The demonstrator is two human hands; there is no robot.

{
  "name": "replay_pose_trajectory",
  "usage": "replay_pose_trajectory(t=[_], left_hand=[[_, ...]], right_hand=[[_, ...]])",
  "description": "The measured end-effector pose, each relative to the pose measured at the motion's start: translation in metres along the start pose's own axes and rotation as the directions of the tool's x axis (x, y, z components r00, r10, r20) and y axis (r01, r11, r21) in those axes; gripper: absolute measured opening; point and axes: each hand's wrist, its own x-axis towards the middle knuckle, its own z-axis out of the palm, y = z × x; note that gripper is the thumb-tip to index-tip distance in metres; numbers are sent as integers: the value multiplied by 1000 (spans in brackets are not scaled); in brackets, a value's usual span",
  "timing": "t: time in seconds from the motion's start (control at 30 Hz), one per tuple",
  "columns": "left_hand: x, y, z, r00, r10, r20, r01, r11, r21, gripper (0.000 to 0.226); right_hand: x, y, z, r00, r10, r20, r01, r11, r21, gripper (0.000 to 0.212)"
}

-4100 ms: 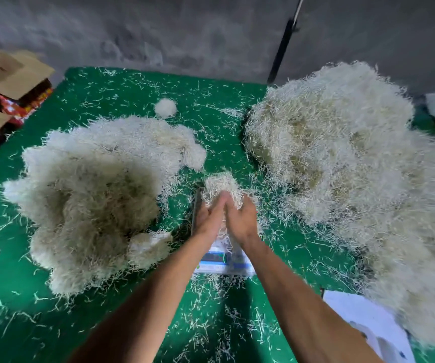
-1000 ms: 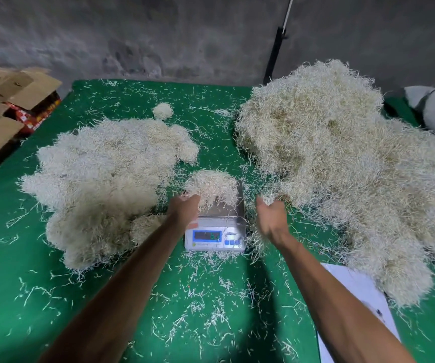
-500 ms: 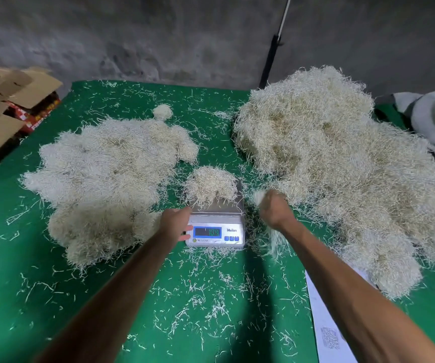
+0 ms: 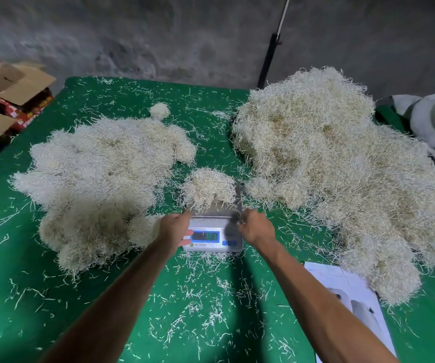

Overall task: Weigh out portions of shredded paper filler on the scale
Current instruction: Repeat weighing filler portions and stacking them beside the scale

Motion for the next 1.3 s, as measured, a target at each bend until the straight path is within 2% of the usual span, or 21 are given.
replay_pose_trajectory(t=[0.17,0.27,0.3,0.43,0.47,0.53,0.6,0.63,0.7,0.8,0.87,0.93,1.0,1.07,1.2,1.3], left_hand=[[15,6,-3,999,17,-51,-17,1000,-2,36],[28,11,0,993,49,-111,-50,999,-7,20],[32,15,1,986,78,-150,-80,997,-10,21],[56,34,13,943,169,-287,-160,986,56,71],[62,39,16,949,162,-269,-155,987,48,79],[70,48,26,960,237,-149,-230,971,58,86],[80,56,38,935,354,30,-355,927,124,84],[86,60,44,915,392,93,-402,903,151,83],[99,72,54,915,385,123,-401,902,159,88],[115,83,67,933,344,109,-360,910,208,98],[118,84,76,936,334,110,-351,901,255,106],[118,85,85,937,347,39,-343,895,285,107],[116,85,94,940,340,-33,-313,896,315,102],[110,81,101,929,362,-76,-329,903,275,82],[89,69,96,898,414,-152,-410,910,52,25],[76,58,76,881,407,-241,-452,874,-179,10]], right_hand=[[18,-2,11,1000,-25,-8,26,990,142,12],[39,-5,11,988,2,-154,25,985,171,14],[48,-7,11,978,1,-211,42,978,202,15],[83,-22,9,934,24,-357,158,868,471,14],[92,-26,11,929,35,-367,176,832,526,15],[102,-37,14,954,23,-299,189,727,660,36],[108,-49,19,972,-94,-217,221,689,690,57],[109,-55,21,967,-153,-205,253,679,689,60],[116,-64,16,962,-168,-216,273,632,725,51],[131,-60,-2,959,-102,-266,275,577,769,25],[144,-53,-14,976,-34,-216,195,587,786,22],[156,-53,-21,989,63,-131,67,605,794,20],[166,-57,-27,982,167,-91,-28,603,797,12],[177,-60,-35,965,252,-76,-89,585,806,9],[190,-45,-55,932,352,-92,-147,597,788,10],[193,1,-82,868,469,-167,-212,652,728,16]])
